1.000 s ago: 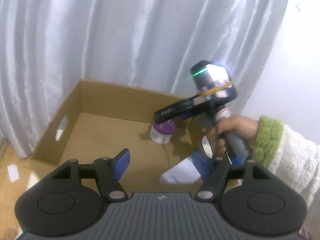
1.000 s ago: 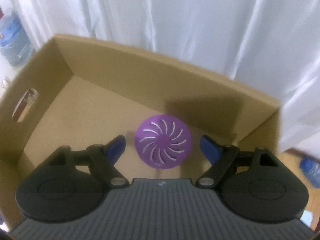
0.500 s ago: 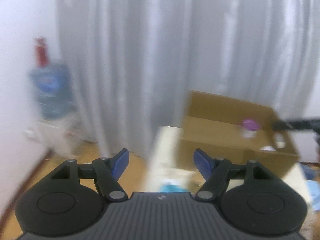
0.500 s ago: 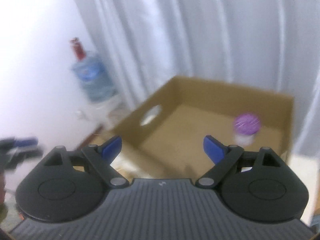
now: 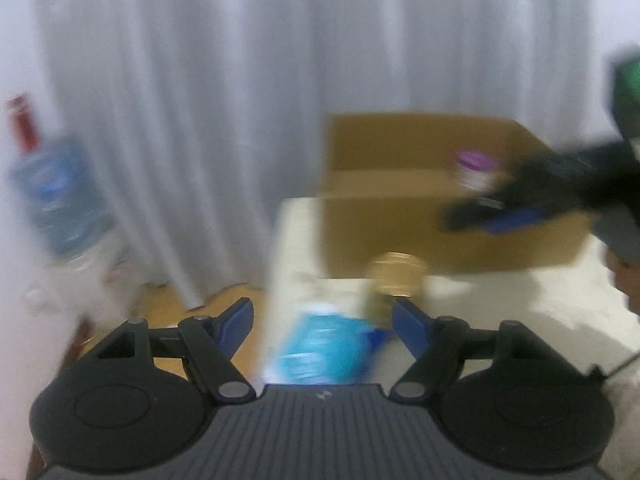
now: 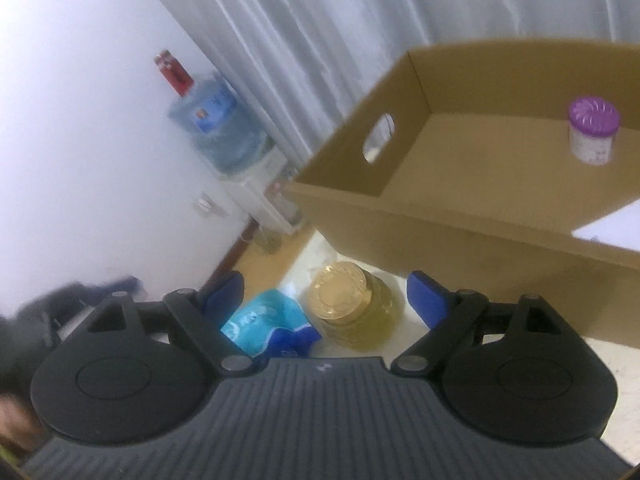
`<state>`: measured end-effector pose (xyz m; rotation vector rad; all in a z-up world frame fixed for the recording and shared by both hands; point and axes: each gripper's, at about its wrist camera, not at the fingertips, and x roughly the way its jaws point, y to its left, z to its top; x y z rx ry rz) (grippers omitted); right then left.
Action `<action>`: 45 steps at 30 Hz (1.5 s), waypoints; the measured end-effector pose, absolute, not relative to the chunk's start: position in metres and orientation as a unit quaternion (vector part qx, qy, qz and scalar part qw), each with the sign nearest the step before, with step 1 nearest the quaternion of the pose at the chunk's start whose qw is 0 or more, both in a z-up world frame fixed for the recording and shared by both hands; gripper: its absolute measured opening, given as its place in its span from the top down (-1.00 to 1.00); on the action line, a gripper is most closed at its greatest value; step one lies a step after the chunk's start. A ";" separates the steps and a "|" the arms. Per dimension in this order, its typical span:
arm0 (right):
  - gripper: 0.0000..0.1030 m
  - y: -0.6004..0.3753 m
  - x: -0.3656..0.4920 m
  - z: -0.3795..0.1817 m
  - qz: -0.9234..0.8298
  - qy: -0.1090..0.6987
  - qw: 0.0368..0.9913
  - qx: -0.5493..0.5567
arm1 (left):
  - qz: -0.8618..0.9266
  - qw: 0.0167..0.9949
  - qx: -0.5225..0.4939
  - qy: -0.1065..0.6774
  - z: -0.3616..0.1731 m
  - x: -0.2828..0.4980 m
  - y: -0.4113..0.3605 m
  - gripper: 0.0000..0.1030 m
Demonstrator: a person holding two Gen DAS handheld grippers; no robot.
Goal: Organize objects
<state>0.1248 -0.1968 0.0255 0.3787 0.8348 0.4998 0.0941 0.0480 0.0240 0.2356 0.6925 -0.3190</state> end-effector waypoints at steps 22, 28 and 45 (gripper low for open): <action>-0.09 -0.173 0.186 -0.033 0.261 0.474 0.820 0.187 | -0.175 0.892 0.155 0.388 -0.071 0.209 -0.040 -0.19; -0.06 -0.171 0.184 -0.033 0.260 0.474 0.823 0.172 | -0.175 0.894 0.154 0.381 -0.076 0.205 -0.050 -0.17; -0.07 -0.231 0.134 -0.032 0.205 0.480 0.832 0.190 | -0.250 0.879 0.141 0.381 -0.085 0.177 -0.102 -0.17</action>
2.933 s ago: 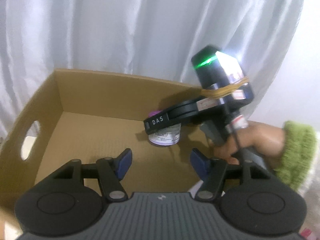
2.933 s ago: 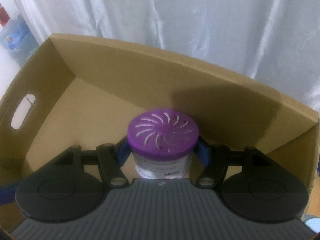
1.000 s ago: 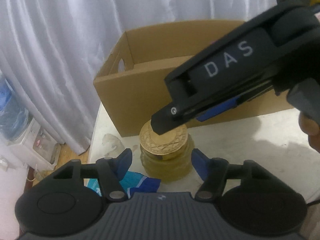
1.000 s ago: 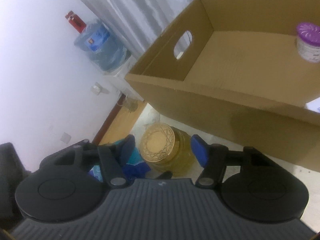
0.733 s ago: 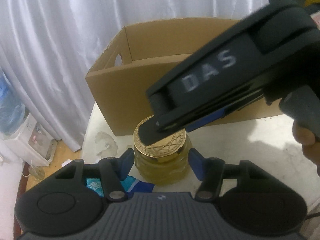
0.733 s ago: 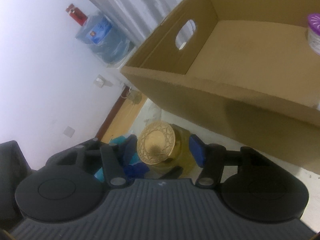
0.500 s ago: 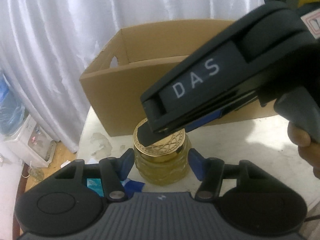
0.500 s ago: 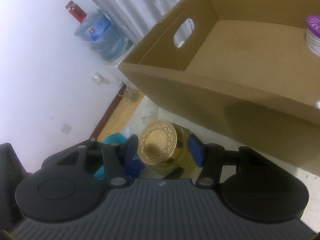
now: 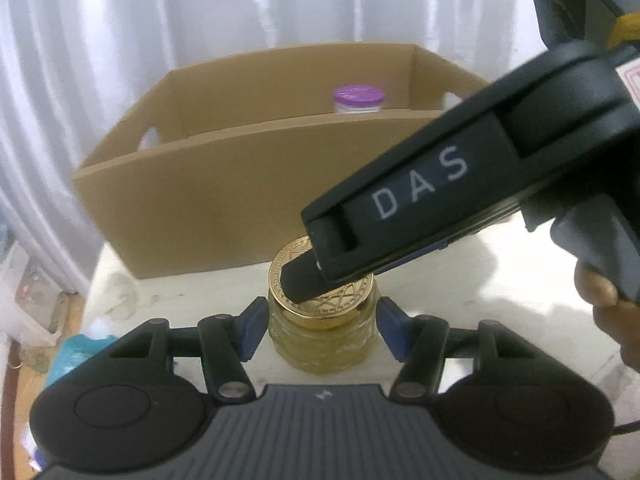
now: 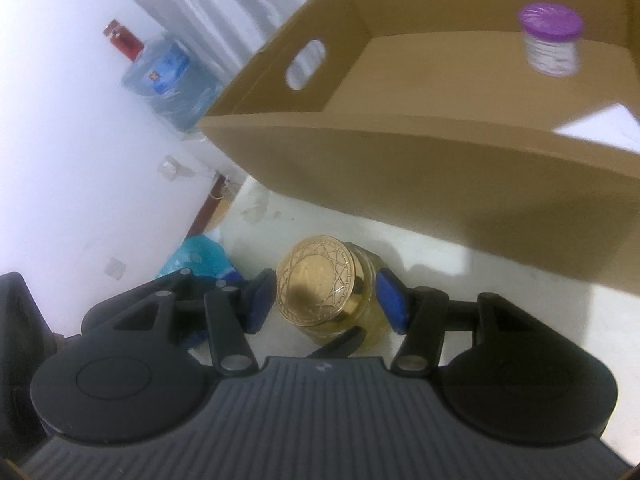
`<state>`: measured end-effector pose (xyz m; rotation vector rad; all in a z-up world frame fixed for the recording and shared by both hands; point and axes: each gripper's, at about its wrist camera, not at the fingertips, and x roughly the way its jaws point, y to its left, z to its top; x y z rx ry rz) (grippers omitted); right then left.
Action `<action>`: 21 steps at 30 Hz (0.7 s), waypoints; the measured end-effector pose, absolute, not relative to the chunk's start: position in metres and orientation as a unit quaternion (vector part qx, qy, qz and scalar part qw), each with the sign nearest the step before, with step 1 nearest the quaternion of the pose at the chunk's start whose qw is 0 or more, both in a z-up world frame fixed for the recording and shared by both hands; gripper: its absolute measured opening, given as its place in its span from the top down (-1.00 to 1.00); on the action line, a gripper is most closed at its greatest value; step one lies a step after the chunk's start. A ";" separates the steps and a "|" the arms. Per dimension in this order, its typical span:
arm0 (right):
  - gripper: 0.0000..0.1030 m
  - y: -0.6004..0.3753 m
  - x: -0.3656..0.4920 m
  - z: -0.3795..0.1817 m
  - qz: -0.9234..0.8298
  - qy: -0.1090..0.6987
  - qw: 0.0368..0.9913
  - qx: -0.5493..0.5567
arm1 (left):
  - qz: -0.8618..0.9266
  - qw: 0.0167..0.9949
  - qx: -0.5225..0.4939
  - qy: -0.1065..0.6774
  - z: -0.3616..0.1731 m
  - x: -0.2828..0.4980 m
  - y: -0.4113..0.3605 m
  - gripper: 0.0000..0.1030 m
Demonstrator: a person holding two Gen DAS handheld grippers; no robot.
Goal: Organize objects
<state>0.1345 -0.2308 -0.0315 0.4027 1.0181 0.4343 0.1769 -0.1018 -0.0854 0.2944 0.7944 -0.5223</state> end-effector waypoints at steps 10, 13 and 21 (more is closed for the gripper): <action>-0.09 -0.265 0.106 -0.033 0.162 0.472 0.839 0.218 | -0.285 0.868 0.145 0.380 -0.092 0.165 -0.129 -0.18; -0.10 -0.267 0.104 -0.034 0.160 0.470 0.838 0.225 | -0.286 0.867 0.141 0.384 -0.094 0.164 -0.130 -0.25; -0.42 -0.269 0.097 -0.026 0.154 0.453 0.849 0.223 | -0.280 0.872 0.149 0.373 -0.098 0.158 -0.127 -0.76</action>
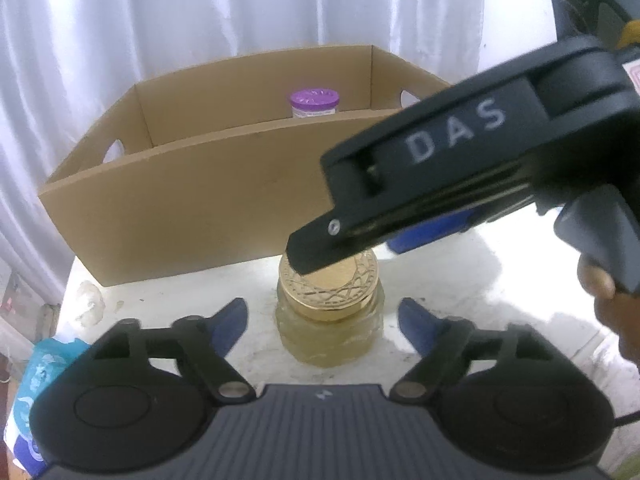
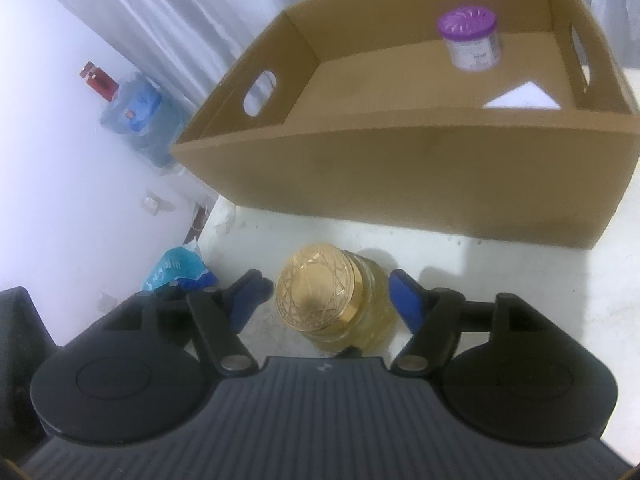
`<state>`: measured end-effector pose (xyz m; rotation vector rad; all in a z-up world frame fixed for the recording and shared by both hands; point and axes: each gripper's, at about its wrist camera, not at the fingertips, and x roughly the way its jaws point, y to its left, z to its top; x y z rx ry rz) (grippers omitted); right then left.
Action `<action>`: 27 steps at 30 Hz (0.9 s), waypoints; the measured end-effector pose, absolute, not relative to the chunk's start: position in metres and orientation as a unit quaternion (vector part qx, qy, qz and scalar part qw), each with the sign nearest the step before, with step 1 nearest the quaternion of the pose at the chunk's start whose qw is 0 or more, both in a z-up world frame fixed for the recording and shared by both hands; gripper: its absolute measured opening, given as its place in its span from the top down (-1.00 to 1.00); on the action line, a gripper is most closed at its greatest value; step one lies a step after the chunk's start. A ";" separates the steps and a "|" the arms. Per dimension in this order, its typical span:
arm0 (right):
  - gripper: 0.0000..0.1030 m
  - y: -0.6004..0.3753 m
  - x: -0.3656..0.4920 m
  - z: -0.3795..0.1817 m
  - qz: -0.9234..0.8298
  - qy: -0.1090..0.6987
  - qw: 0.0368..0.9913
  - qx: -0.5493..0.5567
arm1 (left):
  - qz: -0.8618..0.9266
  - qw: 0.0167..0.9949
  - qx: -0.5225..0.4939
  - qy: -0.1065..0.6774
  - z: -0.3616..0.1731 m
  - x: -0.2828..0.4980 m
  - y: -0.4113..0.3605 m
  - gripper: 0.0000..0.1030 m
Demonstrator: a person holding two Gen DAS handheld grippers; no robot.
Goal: Organize objects
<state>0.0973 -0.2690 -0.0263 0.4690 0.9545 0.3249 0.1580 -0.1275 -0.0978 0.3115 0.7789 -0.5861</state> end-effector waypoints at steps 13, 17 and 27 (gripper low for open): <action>-0.97 -0.274 0.092 -0.012 0.158 0.437 0.849 0.253 | -0.314 0.866 0.097 0.378 -0.088 0.151 -0.098 -0.90; -0.97 -0.267 0.089 -0.003 0.152 0.427 0.861 0.230 | -0.315 0.867 0.102 0.373 -0.097 0.181 -0.085 -0.90; -0.98 -0.249 0.077 0.024 0.139 0.395 0.893 0.164 | -0.353 0.856 0.060 0.372 -0.045 0.150 -0.084 -0.99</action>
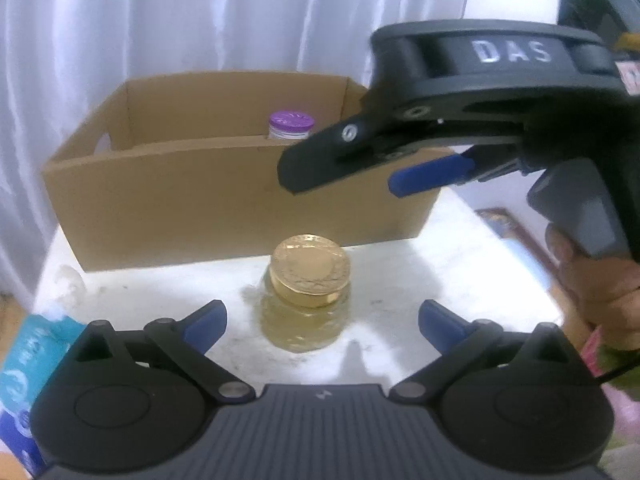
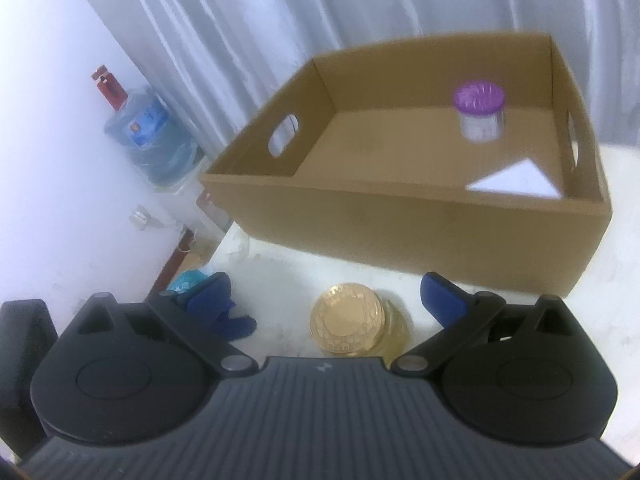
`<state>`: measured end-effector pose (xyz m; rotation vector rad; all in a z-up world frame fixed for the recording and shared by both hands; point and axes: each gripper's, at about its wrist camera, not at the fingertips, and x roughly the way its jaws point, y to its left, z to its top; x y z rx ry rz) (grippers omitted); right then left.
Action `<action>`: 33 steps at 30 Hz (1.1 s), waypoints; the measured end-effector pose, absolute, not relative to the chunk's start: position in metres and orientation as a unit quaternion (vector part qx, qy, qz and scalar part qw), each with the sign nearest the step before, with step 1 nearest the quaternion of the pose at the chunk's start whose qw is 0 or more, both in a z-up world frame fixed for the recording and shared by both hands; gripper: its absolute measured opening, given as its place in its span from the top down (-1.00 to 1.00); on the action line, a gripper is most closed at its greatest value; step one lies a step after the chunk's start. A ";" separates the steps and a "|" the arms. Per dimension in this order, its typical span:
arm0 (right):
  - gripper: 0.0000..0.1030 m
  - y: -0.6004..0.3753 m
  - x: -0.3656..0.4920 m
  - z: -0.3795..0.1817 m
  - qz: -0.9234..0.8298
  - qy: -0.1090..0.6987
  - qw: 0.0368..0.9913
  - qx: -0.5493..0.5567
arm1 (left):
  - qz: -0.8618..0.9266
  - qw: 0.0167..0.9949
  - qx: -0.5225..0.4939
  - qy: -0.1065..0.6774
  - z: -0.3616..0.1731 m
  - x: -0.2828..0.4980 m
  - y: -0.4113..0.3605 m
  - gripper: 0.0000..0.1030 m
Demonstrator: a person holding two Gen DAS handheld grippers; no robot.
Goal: Organize objects
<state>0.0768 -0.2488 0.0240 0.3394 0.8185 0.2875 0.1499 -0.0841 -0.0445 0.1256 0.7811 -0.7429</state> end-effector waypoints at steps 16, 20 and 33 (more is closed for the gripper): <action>-0.98 -0.213 0.052 0.065 0.081 0.319 0.943 0.040 | -0.378 0.858 0.003 0.347 -0.034 0.129 -0.056 -0.99; -0.98 -0.203 0.046 0.072 0.085 0.297 0.951 0.009 | -0.373 0.861 -0.010 0.346 -0.034 0.132 -0.049 -0.99; -0.98 -0.192 0.039 0.091 0.162 0.256 0.953 0.028 | -0.283 0.912 0.066 0.290 -0.005 0.111 0.001 -0.99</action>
